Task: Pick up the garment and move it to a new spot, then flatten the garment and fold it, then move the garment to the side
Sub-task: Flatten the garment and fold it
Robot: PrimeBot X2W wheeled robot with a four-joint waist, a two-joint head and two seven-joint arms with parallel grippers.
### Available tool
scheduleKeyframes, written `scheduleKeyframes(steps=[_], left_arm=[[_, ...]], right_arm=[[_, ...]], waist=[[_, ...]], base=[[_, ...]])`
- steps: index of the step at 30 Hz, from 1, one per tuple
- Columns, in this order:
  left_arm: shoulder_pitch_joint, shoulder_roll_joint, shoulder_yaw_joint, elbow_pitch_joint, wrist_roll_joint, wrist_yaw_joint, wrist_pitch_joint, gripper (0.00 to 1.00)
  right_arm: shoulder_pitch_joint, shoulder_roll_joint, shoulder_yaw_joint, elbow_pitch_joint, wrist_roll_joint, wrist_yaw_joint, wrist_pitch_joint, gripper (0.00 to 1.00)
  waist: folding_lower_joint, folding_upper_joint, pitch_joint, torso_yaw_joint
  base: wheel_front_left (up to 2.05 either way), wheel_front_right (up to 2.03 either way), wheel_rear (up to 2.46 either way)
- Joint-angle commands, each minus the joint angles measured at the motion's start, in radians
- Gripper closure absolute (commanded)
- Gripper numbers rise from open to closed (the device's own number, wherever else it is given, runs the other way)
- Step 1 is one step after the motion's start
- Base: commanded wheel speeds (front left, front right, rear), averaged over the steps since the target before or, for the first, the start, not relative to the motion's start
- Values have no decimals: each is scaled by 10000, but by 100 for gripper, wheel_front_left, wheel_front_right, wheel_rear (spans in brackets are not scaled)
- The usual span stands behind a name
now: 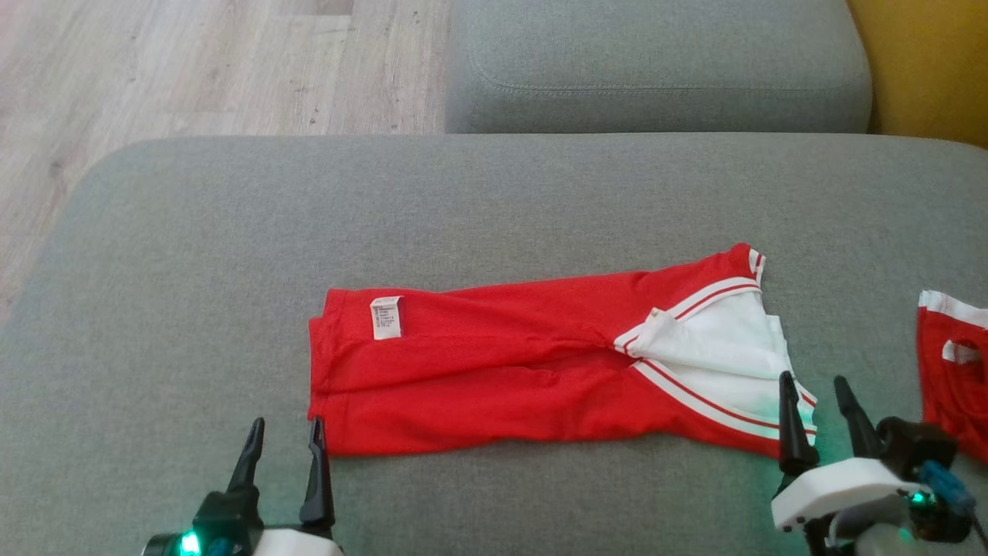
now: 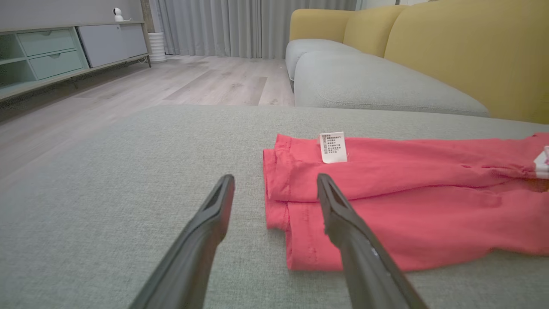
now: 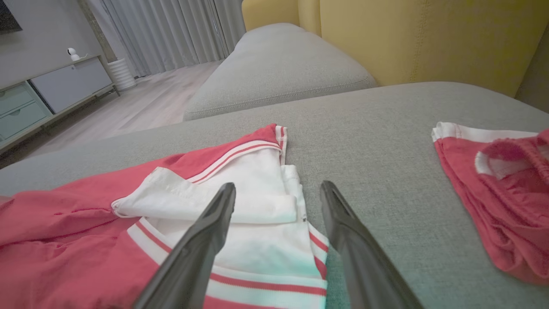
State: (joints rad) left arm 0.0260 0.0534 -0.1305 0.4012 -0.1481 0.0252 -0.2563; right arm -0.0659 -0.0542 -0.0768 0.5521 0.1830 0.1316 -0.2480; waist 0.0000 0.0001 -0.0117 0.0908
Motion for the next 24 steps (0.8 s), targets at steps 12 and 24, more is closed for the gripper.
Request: scheduleKeyframes(steps=[12,24], left_arm=[[-777,-29,-485,-262,-296,-58,-55,0],[-1150,-31,-985,25,-629,76,-55,0]], right_arm=[[-2346,-182,136,1251,-663,-9,498,0],[-3409,-254,-1304,3783,-1467,-9,1088,0]], waist=[[0,-1,1080,356],[0,-1,1701,804]], base=[[0,0,0],[0,0,0]])
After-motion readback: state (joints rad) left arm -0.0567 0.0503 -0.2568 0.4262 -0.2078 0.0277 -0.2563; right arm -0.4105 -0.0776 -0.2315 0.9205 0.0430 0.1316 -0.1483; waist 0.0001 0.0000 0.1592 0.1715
